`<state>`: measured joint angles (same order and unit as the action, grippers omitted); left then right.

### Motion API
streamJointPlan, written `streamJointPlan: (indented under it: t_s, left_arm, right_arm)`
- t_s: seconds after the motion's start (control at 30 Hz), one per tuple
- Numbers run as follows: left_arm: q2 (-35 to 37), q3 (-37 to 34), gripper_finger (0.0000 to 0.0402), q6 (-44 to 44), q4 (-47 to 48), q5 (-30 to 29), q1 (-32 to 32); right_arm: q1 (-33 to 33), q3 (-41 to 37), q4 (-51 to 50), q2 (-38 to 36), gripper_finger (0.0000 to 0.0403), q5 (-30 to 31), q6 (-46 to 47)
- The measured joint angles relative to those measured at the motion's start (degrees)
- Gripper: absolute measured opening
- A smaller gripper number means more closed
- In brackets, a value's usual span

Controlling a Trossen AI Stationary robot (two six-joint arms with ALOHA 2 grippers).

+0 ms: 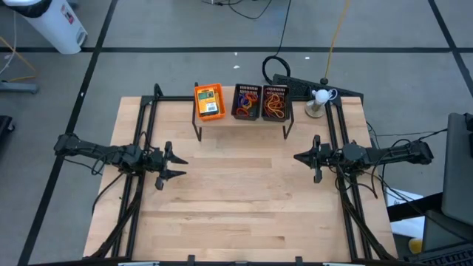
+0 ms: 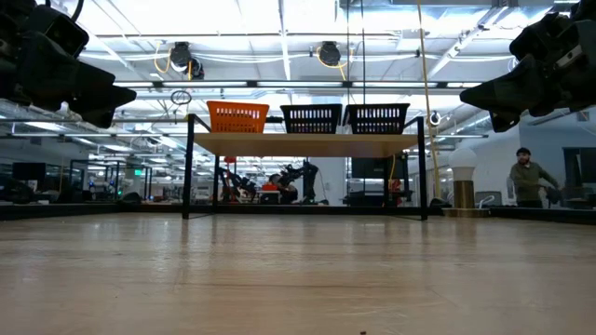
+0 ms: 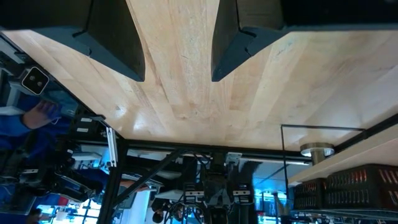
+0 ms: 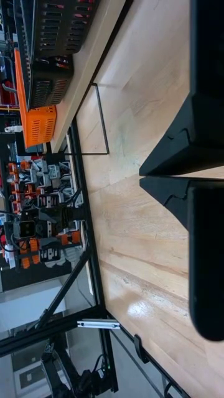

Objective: Pick & Place Office Desk Supplies
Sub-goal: Return to Home Position

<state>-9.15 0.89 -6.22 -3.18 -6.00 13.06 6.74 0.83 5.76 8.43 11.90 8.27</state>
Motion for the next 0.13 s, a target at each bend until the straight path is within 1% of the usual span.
streamJointPlan:
  t_s: [0.13]
  left_arm:
    - [0.0,0.02,0.0184,0.0,0.0,0.02,0.0]
  right_arm:
    - [0.0,0.0,0.0,0.02,0.0004,0.0,0.0]
